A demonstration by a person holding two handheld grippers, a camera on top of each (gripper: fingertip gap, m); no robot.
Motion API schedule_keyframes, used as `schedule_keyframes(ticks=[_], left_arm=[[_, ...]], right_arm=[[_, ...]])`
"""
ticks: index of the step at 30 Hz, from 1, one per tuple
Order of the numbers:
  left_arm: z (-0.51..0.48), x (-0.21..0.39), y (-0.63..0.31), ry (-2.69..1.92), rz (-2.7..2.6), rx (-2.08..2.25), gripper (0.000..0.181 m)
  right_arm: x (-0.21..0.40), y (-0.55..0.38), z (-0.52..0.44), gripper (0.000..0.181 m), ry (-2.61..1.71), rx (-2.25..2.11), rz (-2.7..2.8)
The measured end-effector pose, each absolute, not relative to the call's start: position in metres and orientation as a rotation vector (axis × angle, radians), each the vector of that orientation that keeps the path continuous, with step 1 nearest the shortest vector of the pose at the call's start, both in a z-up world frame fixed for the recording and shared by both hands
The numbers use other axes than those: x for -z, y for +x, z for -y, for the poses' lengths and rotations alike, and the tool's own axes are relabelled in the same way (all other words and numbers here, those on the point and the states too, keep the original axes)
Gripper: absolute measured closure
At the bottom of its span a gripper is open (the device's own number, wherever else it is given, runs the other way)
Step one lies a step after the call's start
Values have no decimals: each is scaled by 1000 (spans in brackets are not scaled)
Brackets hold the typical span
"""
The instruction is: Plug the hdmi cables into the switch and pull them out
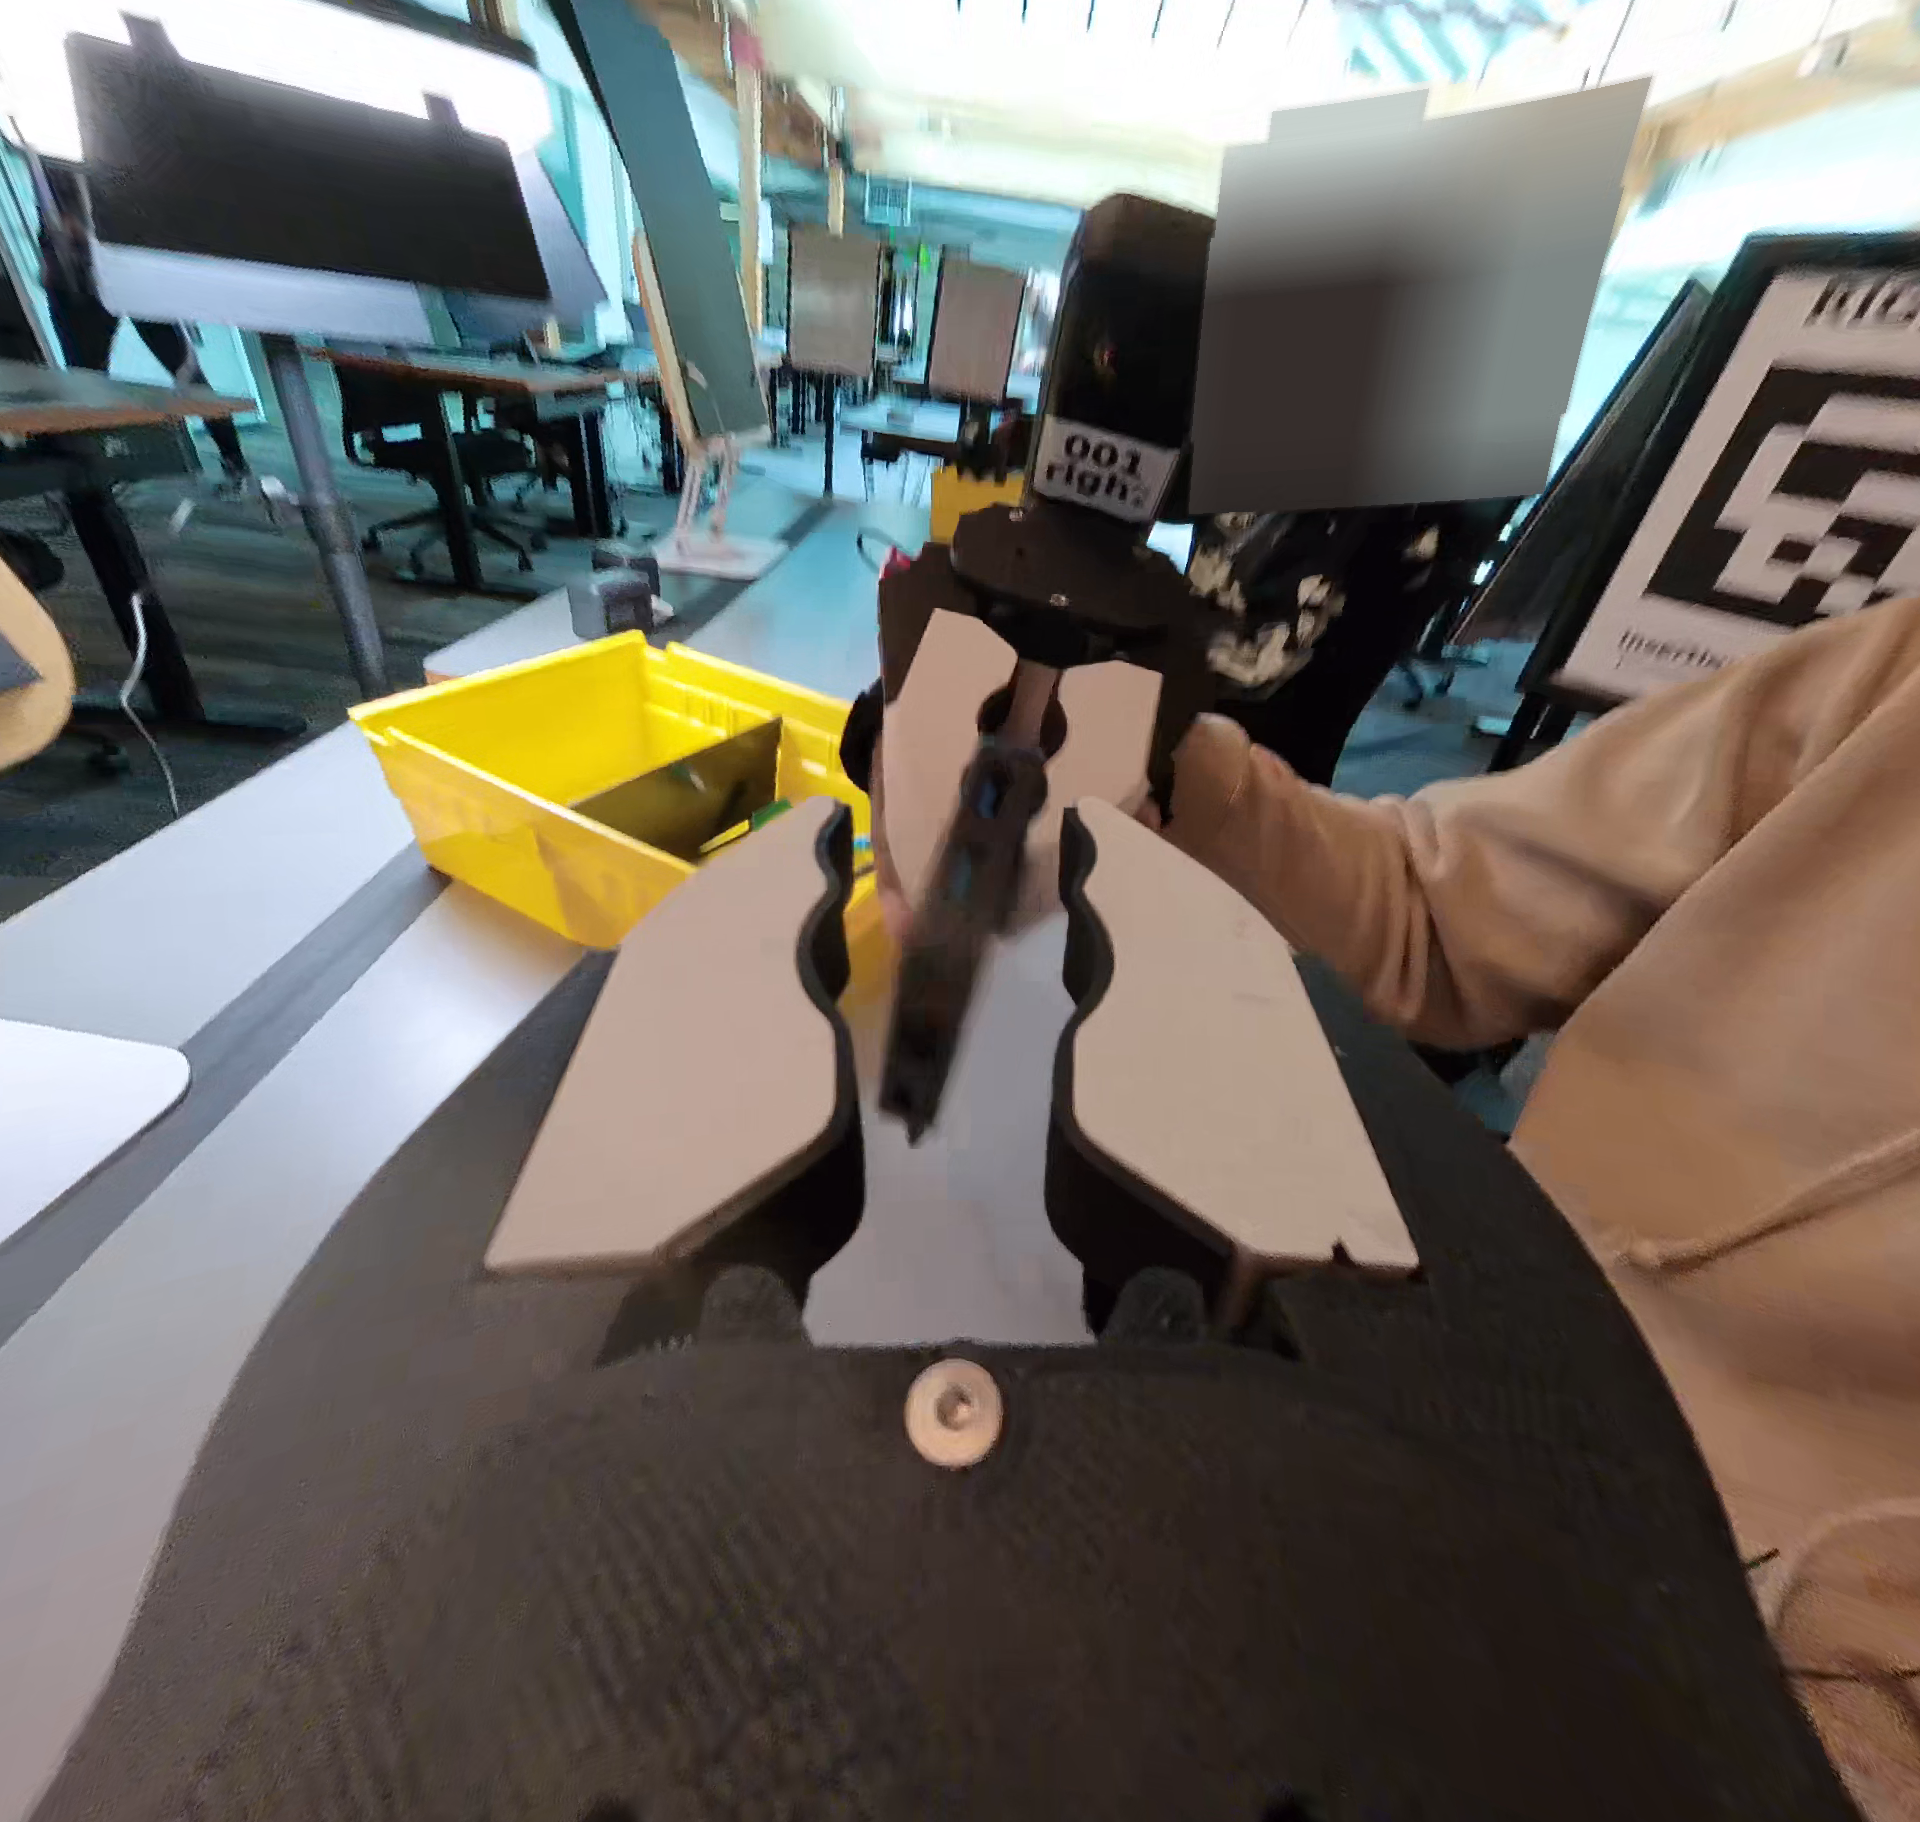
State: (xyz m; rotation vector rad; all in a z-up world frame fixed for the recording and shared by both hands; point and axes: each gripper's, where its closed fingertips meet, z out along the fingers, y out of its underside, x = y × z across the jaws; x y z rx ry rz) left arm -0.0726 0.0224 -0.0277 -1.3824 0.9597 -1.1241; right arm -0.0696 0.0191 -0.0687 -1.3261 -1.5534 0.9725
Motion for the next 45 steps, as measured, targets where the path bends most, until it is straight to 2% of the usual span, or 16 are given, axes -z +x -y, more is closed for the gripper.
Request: schedule_keyframes(ticks=[4,8,11,14,20,23,27,30,37,41,45], left_arm=[[-30,12,-99,-1358,-873,1056,143],[-39,12,-114,-1403,-816,1009,145],[-51,23,-120,-1495,-791,912,145],[-60,32,-124,-1556,-781,796,143],[-72,39,-145,-1623,-727,670,143],[-77,39,-157,-1635,-694,637,144],[-80,41,-166,-1648,-667,633,144],[-82,41,-171,-1653,-655,619,144],[-85,44,-182,-1670,-630,599,144],[-88,44,-196,-1682,-601,569,144],[-93,42,-229,-1703,-529,513,143]], right_arm=[[13,-30,-60,168,-1326,-844,1381],[-43,20,-126,168,-1401,-473,1258],[-52,57,-184,167,-1455,-141,1269],[-19,92,-238,167,-1549,89,1327],[109,159,-301,167,-1812,308,1389],[150,172,-308,167,-1886,296,1368],[162,167,-304,160,-1951,203,1347],[135,154,-298,150,-1920,48,1267],[52,129,-259,146,-1747,-267,1037],[37,115,-200,145,-1674,-415,947],[49,101,-127,145,-1624,-554,898]])
